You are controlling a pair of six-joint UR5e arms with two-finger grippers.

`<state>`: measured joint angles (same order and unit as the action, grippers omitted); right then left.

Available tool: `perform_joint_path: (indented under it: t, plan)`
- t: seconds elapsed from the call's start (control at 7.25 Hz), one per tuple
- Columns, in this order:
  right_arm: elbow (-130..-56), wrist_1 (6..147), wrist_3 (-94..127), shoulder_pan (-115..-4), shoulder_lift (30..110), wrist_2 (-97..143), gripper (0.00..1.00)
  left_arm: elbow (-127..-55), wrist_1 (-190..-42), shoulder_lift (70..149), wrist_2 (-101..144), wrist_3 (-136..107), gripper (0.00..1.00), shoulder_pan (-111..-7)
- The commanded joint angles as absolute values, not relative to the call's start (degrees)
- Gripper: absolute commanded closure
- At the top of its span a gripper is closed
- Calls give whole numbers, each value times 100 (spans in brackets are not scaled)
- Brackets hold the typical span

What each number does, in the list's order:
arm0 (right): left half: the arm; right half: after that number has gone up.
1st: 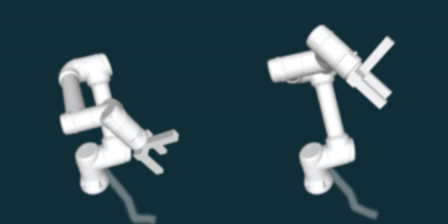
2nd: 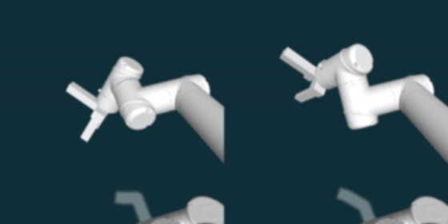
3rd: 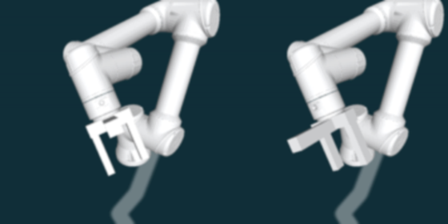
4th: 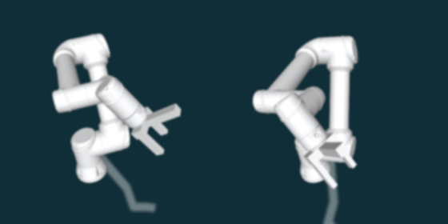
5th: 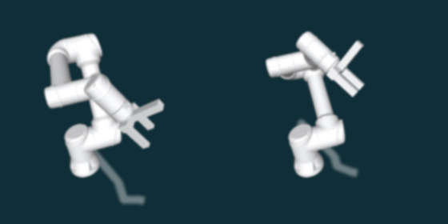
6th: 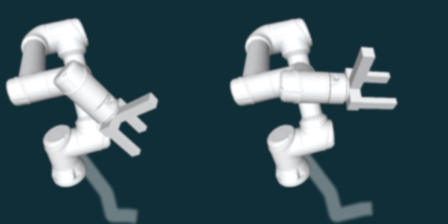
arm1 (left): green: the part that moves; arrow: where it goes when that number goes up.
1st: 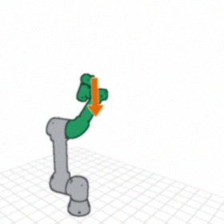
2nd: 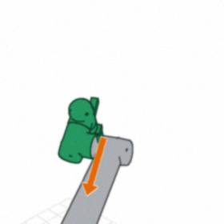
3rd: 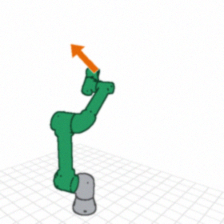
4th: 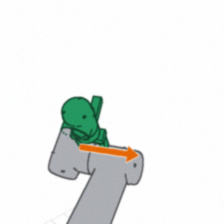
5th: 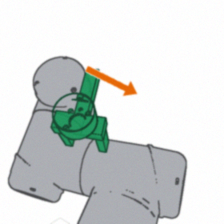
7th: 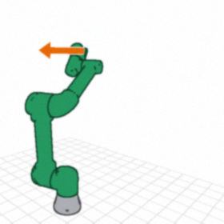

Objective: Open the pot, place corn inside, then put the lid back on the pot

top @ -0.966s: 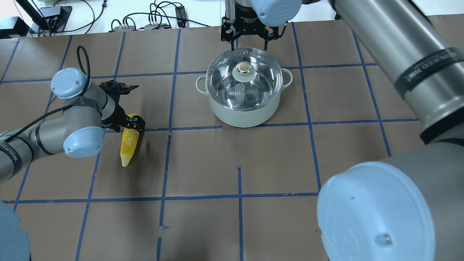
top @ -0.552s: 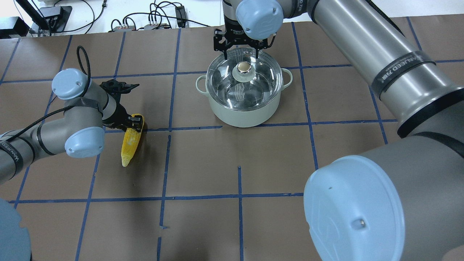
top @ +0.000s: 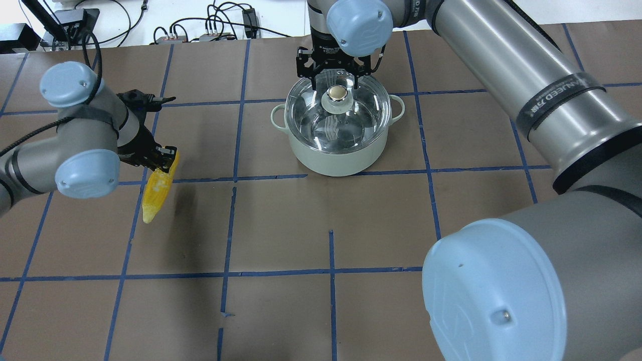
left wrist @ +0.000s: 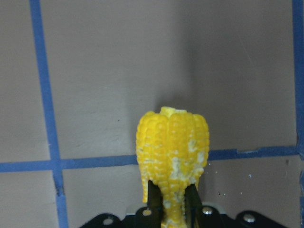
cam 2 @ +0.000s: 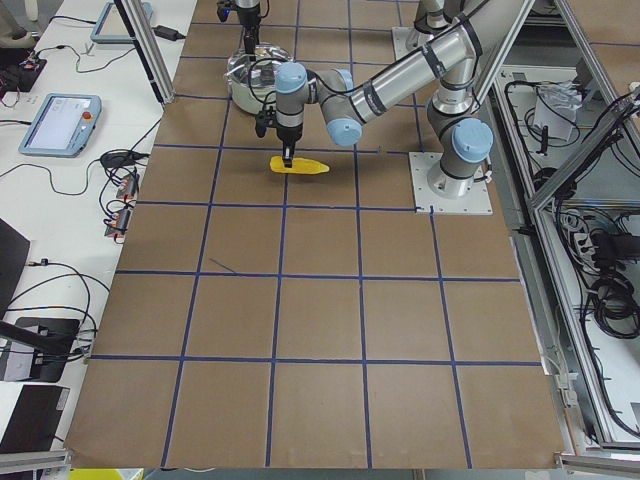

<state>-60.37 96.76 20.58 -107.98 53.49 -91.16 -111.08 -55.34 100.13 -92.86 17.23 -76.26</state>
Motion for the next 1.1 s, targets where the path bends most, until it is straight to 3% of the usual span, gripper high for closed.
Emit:
perform_joint_path:
  t: [0.0, 0.28, 0.41, 0.83, 0.97]
  plan:
    - [-6345, 9799, 2030, -10758, 5510, -9088, 4, -10305, -6893, 9678, -9378, 1731, 91, -7681]
    - [-6328, 9905, 2083, -10793, 5493, -9088, 9, -9731, -8082, 9239, -9509, 1705, 91, -7682]
    - [-6372, 9897, 2083, -10776, 5493, -9088, 17, -9738, -8156, 9168, -9484, 1522, 91, -7708]
    - [-6381, 9896, 2066, -10775, 5484, -9018, 25, -9616, -8113, 9246, -8974, 724, 91, -7804]
    - [-6381, 9888, 2022, -10775, 5484, -9009, 47, -9607, -8138, 9220, -9035, 582, 91, -7987]
